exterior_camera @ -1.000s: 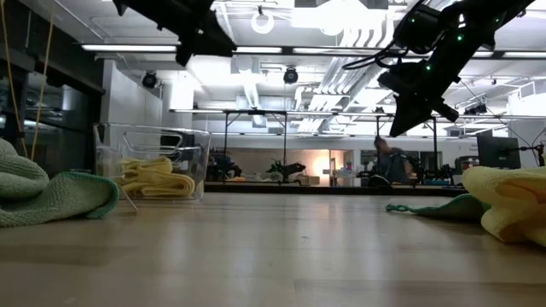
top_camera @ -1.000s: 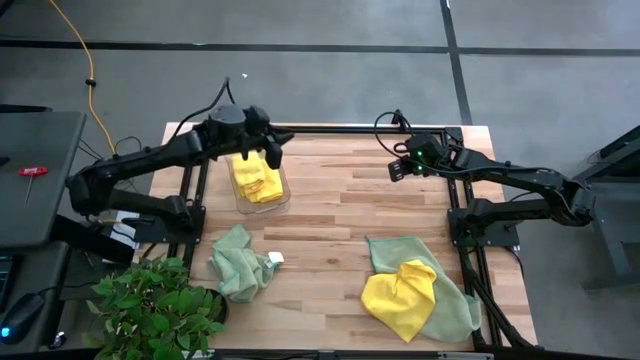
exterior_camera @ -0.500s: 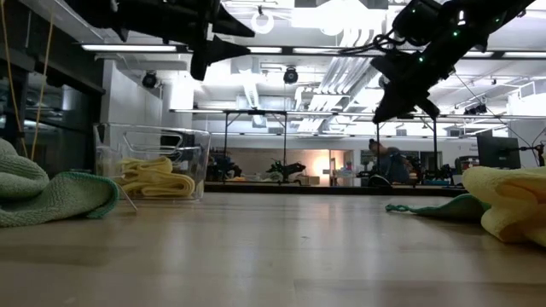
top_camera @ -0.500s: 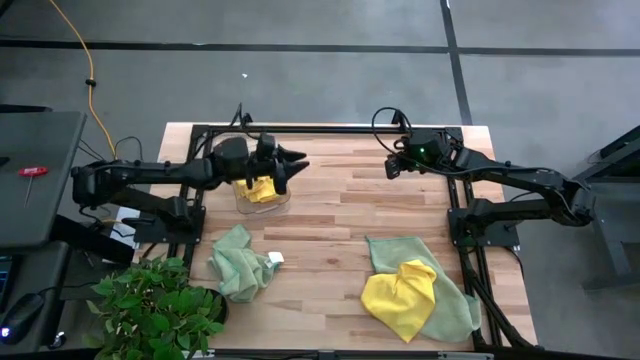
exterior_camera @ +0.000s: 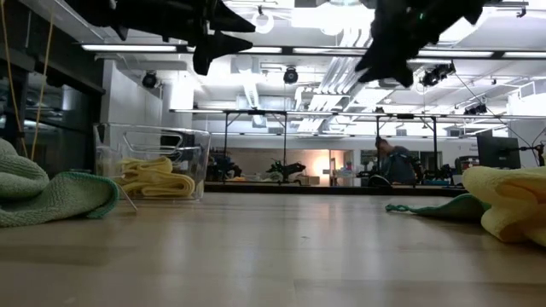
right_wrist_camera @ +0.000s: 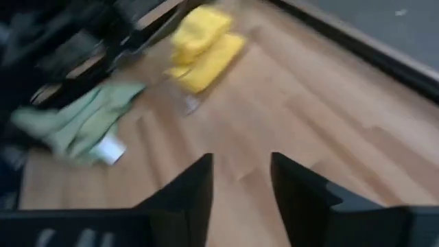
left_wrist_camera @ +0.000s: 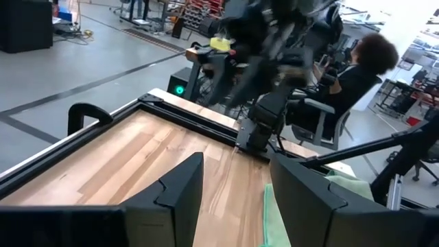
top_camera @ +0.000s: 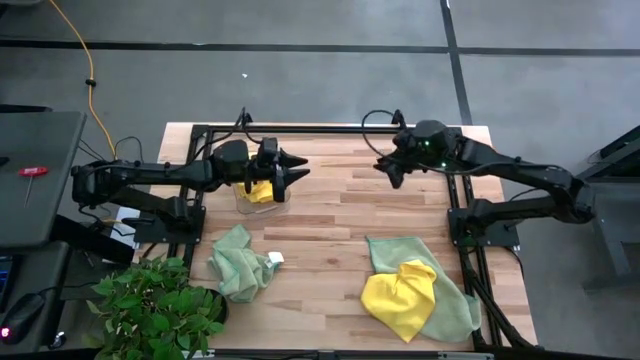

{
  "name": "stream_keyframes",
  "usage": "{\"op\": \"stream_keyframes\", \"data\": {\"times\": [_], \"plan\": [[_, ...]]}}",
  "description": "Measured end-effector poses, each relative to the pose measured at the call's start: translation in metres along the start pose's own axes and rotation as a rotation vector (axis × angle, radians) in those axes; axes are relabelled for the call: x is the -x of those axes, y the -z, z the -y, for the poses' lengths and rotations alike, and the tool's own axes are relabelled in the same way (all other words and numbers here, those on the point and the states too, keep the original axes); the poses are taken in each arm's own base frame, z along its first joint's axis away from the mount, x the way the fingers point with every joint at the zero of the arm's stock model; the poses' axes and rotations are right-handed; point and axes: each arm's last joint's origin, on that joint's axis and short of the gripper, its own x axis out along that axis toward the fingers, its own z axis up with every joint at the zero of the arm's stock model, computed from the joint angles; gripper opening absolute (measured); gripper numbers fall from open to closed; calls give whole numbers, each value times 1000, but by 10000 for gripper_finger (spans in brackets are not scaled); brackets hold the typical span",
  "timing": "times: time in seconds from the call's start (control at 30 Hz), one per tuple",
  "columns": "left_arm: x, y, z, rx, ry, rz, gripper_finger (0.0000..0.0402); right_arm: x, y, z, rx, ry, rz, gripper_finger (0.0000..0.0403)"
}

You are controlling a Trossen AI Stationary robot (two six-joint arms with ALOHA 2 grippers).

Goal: Fold microfiber towels
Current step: Fold the yellow towel

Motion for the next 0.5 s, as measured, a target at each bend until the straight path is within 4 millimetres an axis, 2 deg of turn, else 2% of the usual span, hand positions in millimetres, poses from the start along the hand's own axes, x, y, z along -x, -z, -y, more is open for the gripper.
{"op": "stream_keyframes", "data": {"times": [0.07, 0.17, 0.37, 0.5], "plan": [[0, 0, 0, 0, 0, -2, 159, 6, 1, -14, 33, -52, -79, 158], [0, 0, 0, 0, -1, -4, 159, 11, 13, -33, 26, -148, -237, 168], [0, 0, 0, -10, -6, -3, 159, 6, 60, -65, -25, -280, -525, 170], [0, 0, 0, -25, -6, -3, 159, 4, 92, -79, 20, -317, -655, 170]]}}
